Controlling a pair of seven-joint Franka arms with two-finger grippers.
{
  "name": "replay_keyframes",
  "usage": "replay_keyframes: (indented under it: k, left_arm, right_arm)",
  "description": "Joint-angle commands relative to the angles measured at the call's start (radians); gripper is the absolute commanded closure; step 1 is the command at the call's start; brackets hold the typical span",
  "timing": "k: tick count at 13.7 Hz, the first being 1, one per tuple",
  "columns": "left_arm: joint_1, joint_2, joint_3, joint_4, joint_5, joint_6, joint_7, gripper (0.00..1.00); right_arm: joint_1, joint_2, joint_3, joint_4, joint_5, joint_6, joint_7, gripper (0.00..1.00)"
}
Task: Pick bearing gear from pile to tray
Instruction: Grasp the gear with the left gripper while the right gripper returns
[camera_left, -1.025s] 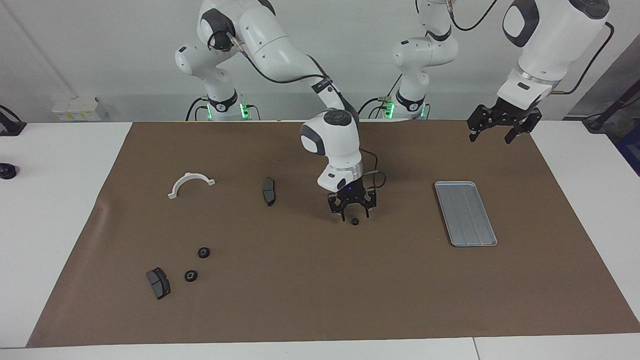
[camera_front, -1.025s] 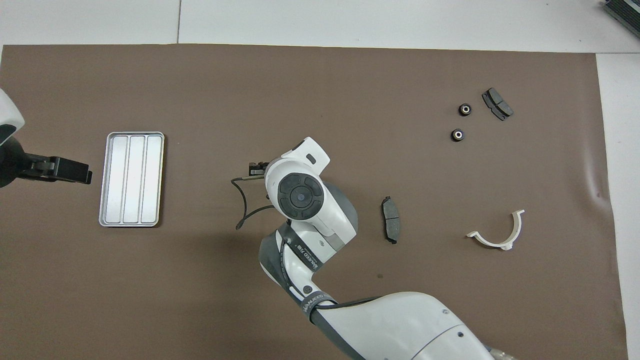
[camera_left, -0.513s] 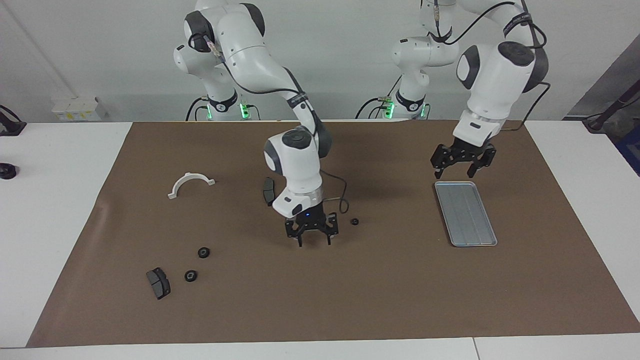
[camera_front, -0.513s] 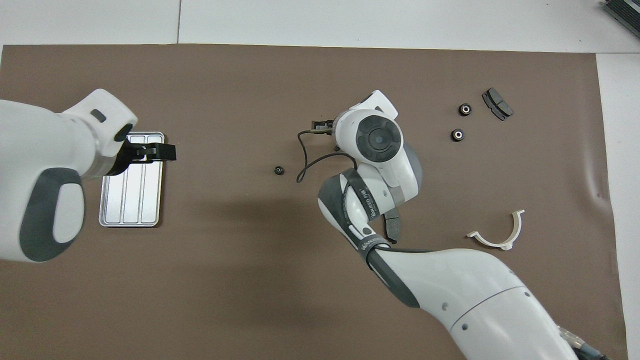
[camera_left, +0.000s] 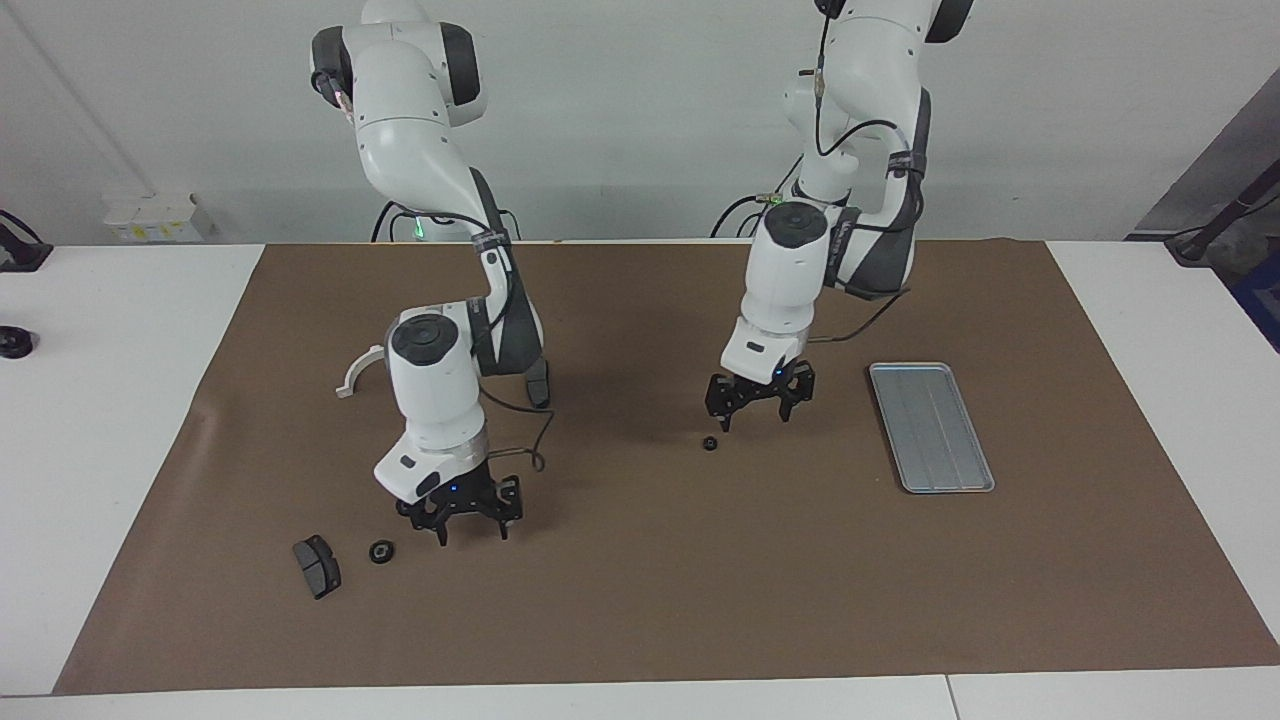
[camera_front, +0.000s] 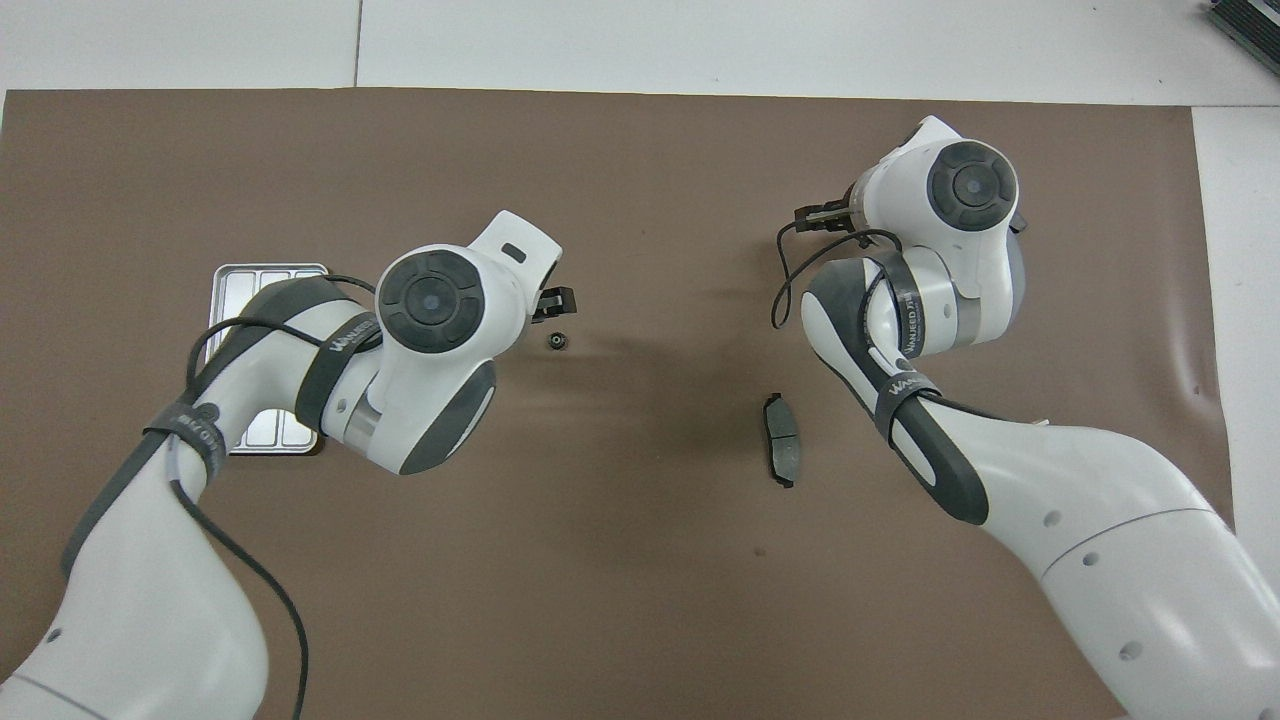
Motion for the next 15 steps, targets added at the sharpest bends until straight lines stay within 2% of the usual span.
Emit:
replay_keyframes:
  k: [1, 2, 4, 6, 7, 9, 11, 12, 14, 15]
  left_arm:
    - [-0.025, 0.083, 0.016, 0.063, 0.043, 0.027, -0.054, 0.28]
    - [-0.028, 0.091, 0.016, 0.058, 0.043, 0.041, -0.057, 0.36]
    - [-0.036, 0.103, 0.016, 0.057, 0.043, 0.061, -0.057, 0.39]
    - [-0.039, 0.106, 0.016, 0.04, 0.043, 0.066, -0.057, 0.5]
    - [-0.044, 0.105, 0.016, 0.023, 0.041, 0.076, -0.065, 0.51]
    - [-0.053, 0.1, 0.016, 0.003, 0.043, 0.087, -0.093, 0.51]
    - [-0.056, 0.099, 0.016, 0.0, 0.043, 0.09, -0.094, 0.51]
    - [-0.056, 0.099, 0.016, -0.002, 0.043, 0.09, -0.094, 0.53]
    - [-0.054, 0.096, 0.016, -0.023, 0.043, 0.115, -0.094, 0.67]
    - [-0.054, 0.091, 0.016, -0.037, 0.043, 0.121, -0.094, 0.68]
  right_arm:
    - [-0.056, -0.021, 0.015, -0.015, -0.044, -0.081, -0.092, 0.13]
    - [-0.071, -0.024, 0.015, -0.02, -0.063, -0.1, -0.103, 0.14]
    - [-0.082, -0.035, 0.015, -0.044, -0.069, -0.108, -0.111, 0.15]
    - [-0.09, -0.046, 0.015, -0.069, -0.078, -0.112, -0.119, 0.18]
    - [-0.091, -0.05, 0.015, -0.078, -0.078, -0.12, -0.113, 0.21]
    - [-0.093, -0.057, 0.016, -0.08, -0.071, -0.161, -0.1, 0.28]
    - [-0.094, -0.063, 0.016, -0.08, -0.064, -0.198, -0.07, 0.44]
    - [-0.093, -0.064, 0.016, -0.08, -0.066, -0.212, -0.059, 0.48]
    - [-0.094, -0.066, 0.016, -0.083, -0.063, -0.215, -0.054, 0.56]
    - [-0.094, -0.069, 0.016, -0.087, -0.06, -0.214, -0.047, 0.59]
